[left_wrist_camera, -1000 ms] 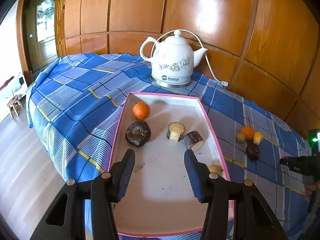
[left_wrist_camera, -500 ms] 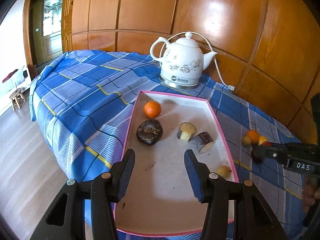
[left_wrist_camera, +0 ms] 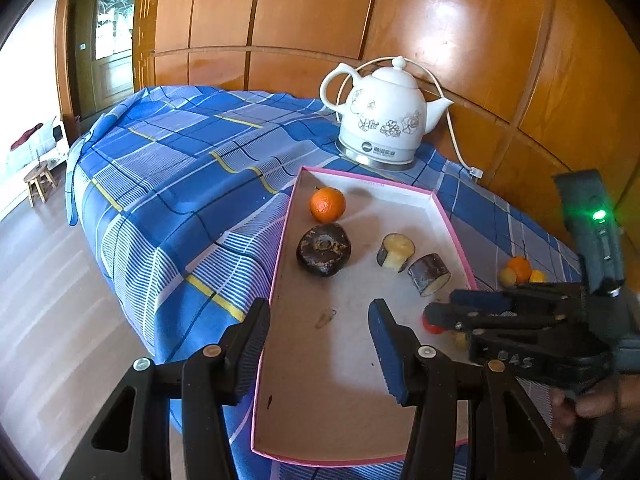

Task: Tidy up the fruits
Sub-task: 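Carry the red tomato with the right tool into the tray and open, then withdraw the right tool from the tray while the left tool moves toward the dark brown fruit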

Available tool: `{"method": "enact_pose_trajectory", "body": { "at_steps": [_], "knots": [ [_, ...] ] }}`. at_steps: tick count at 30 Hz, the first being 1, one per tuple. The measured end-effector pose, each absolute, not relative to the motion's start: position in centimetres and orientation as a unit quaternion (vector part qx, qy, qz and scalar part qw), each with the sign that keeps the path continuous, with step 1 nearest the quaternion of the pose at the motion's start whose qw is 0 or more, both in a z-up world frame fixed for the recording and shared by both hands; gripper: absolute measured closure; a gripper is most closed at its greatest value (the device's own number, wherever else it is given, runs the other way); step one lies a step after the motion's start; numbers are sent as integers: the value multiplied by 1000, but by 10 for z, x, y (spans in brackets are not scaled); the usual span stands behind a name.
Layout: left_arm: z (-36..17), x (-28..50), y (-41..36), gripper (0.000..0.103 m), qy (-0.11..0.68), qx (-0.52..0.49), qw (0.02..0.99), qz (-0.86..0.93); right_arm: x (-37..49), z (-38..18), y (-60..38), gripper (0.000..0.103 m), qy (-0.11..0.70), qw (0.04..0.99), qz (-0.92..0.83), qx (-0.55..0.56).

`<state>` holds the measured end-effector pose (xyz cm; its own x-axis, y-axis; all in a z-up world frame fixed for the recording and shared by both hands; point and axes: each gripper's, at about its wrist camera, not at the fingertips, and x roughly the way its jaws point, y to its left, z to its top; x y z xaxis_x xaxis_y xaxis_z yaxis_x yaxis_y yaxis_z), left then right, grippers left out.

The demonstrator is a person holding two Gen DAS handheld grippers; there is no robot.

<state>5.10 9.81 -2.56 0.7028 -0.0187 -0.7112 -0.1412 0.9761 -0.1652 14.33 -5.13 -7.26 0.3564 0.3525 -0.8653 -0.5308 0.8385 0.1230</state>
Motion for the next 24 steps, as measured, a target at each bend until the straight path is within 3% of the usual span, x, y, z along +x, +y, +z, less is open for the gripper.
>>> {"method": "enact_pose_trajectory", "body": {
  "at_steps": [24],
  "knots": [
    [-7,41,57,51,367,-49,929,-6,95,-29,-162,68,451,865,214,-43]
  ]
}}
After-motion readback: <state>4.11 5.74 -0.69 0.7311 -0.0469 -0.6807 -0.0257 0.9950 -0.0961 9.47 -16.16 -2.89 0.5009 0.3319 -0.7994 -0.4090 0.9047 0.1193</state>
